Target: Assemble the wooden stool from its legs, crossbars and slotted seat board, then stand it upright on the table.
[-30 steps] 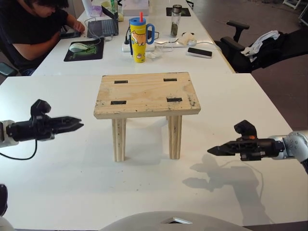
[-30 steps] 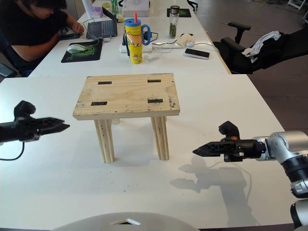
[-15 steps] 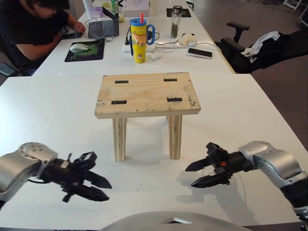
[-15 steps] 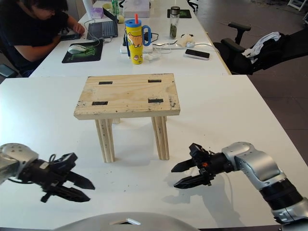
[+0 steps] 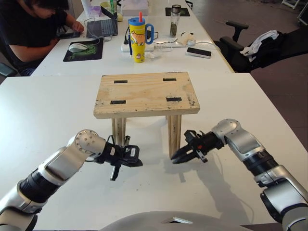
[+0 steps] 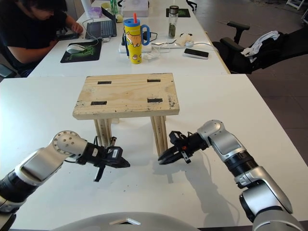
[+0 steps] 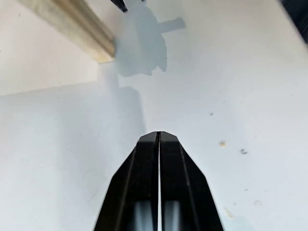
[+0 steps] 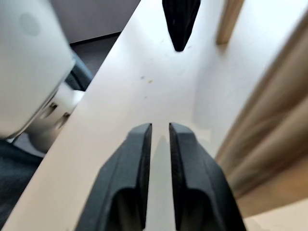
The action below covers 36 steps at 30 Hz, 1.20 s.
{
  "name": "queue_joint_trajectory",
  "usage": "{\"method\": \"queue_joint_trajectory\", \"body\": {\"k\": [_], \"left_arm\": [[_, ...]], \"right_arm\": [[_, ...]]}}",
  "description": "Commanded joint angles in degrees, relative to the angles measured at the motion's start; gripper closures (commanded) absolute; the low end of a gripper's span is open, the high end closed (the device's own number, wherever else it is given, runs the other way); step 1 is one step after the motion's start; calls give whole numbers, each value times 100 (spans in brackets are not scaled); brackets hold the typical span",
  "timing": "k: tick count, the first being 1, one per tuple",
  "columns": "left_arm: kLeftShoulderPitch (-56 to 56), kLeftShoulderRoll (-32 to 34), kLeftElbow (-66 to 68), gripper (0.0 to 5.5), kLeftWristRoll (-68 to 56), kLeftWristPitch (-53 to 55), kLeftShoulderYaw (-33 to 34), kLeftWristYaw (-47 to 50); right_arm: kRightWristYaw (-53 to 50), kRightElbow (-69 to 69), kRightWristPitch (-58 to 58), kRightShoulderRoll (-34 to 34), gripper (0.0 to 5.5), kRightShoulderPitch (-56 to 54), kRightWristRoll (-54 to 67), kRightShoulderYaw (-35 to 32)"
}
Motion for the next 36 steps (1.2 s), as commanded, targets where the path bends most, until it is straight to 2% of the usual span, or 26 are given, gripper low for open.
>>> {"method": "queue_joint_trajectory", "body": {"k": [1,4,7,12,16,19,25,36], "left_arm": [[-537,-251,706,550,457,-340,-99,51],[-973,-611,1656,550,771,-805,-175,124],[-1674,-1147,3491,550,1290,-1714,-246,572],[-3095,-2002,6819,550,2142,-3273,-447,1646],[-3837,-2552,8431,550,2529,-3804,-512,2330],[-4208,-2823,9138,550,2734,-3925,-472,2970],[-4792,-2919,9870,550,3431,-3825,-475,4557],[-4736,-2599,10063,550,4464,-3750,-676,5297]], "right_arm": [[-524,1071,-864,479,548,-719,-615,-183],[-1104,2027,-1494,873,548,-1206,-983,-357],[-1823,3066,-2209,1261,548,-1640,-1412,-453],[-3540,4556,-3241,1829,548,-2416,-2266,-400],[-4970,5242,-3526,2052,548,-2891,-3034,-145],[-5746,5570,-3475,2267,548,-3180,-3230,-239],[-7539,5979,-3368,2490,548,-3583,-4529,357],[-7690,6113,-3143,2916,548,-3568,-4792,38]]}}
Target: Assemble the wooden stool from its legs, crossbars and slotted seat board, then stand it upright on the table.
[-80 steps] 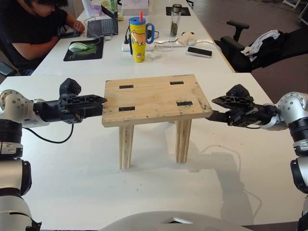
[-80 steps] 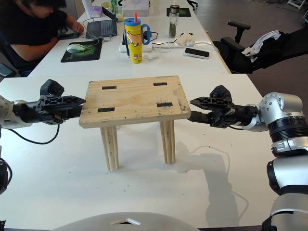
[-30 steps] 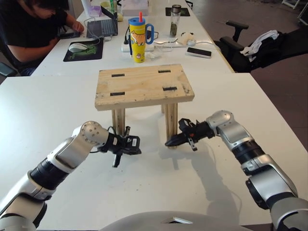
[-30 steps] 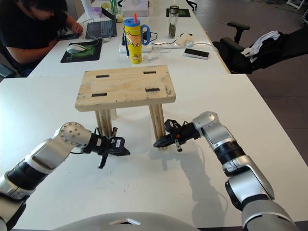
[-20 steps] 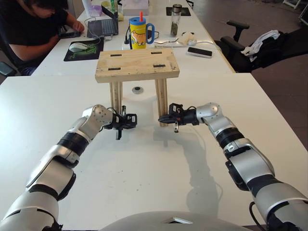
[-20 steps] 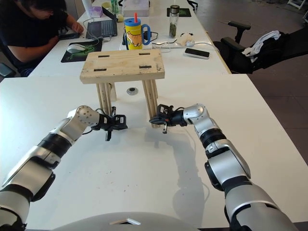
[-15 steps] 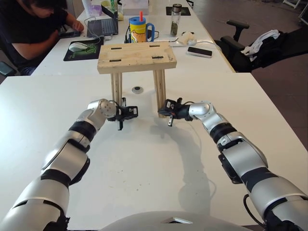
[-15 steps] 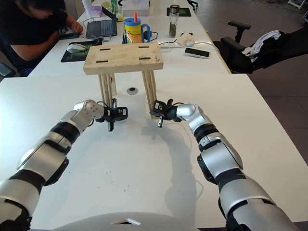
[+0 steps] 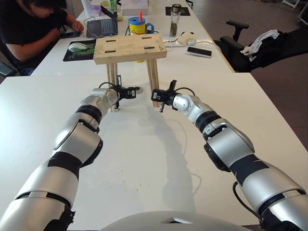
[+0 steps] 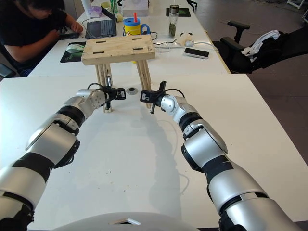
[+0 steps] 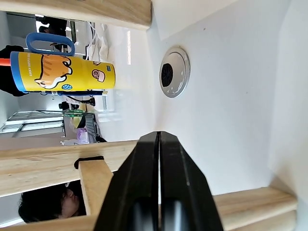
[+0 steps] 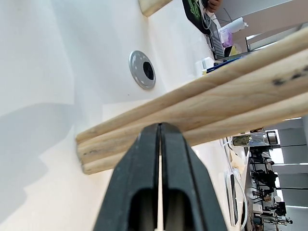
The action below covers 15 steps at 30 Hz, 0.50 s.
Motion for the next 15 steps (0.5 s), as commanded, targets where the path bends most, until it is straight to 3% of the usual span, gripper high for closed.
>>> {"method": "queue_joint_trajectory", "body": {"k": [1,6,15], "left_arm": [[-12,349,85,550,400,90,-134,201],[100,507,89,550,299,176,177,147],[1114,-311,-211,550,-1235,-559,1734,1]], "right_arm": [[57,5,30,141,548,-59,66,-232],[78,-27,-8,193,548,120,175,-509],[194,-270,-385,-54,548,868,742,-1236]]}}
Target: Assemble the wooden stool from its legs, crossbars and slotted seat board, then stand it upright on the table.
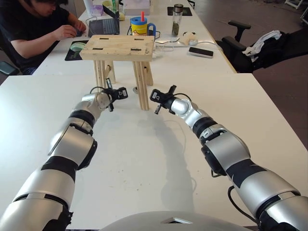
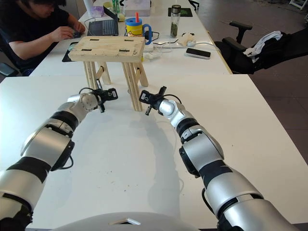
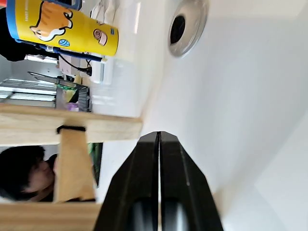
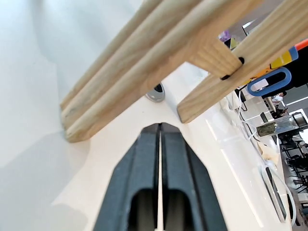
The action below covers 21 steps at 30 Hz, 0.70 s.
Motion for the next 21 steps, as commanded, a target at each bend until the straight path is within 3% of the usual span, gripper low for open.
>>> {"method": "queue_joint_trajectory", "body": {"k": [1,3,6,10,14,17,21], "left_arm": [[653,-305,-280,550,-646,-379,624,81],[1117,-405,-615,550,-1001,-726,894,46],[1923,-399,-1449,550,-1557,-1043,1322,20],[3236,-579,-3642,550,-2426,-967,1858,88],[4182,-1053,-5426,550,-3308,-269,2188,213],[4420,-1246,-5885,550,-3473,-122,2148,200],[4496,-1562,-6229,550,-3775,327,2098,151]], "right_arm": [[177,-251,-315,-246,548,474,364,-350],[385,-477,-448,-388,548,848,904,-834],[985,-893,74,-263,548,1363,2506,-2183],[967,-1812,932,-64,548,1898,3950,-3290],[398,-2980,2045,209,548,2128,4069,-3156],[208,-3414,2330,236,548,2222,3659,-2727],[131,-3849,2407,356,548,2426,3668,-2636]]}}
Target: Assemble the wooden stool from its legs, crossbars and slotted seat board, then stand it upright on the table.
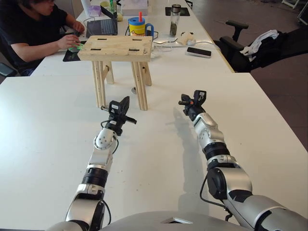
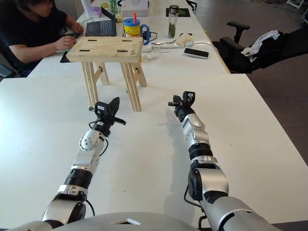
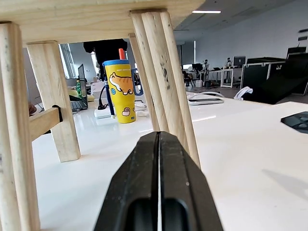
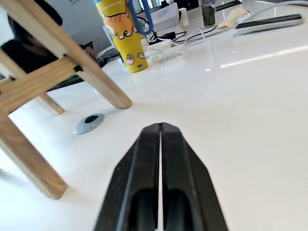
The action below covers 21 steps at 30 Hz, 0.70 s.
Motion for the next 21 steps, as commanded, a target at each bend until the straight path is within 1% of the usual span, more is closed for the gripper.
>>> {"method": "queue_joint_trajectory", "body": {"k": [1,3,8,10,12,14,17,21], "left_arm": [[78,-280,-388,550,-255,499,-28,-15],[-24,-326,-437,550,31,495,-111,204],[-438,-427,-256,550,730,551,-171,959],[-503,-481,-244,550,615,773,-215,784],[-548,-524,-215,550,508,782,-263,591],[-589,-566,-165,550,562,788,-254,670],[-636,-610,-65,550,594,707,-235,743],[-792,-581,118,550,692,575,-176,874]], "right_arm": [[-100,-430,149,133,548,275,29,48],[-184,-481,12,135,548,311,-287,308],[-643,-590,-247,110,548,287,-837,607],[-782,-486,-493,88,548,185,-979,654],[-748,-355,-445,146,548,57,-751,469],[-591,-274,-379,165,548,-41,-593,391],[-372,-217,-344,162,548,-155,-550,448],[-340,-170,-421,73,548,-271,-641,500]]}}
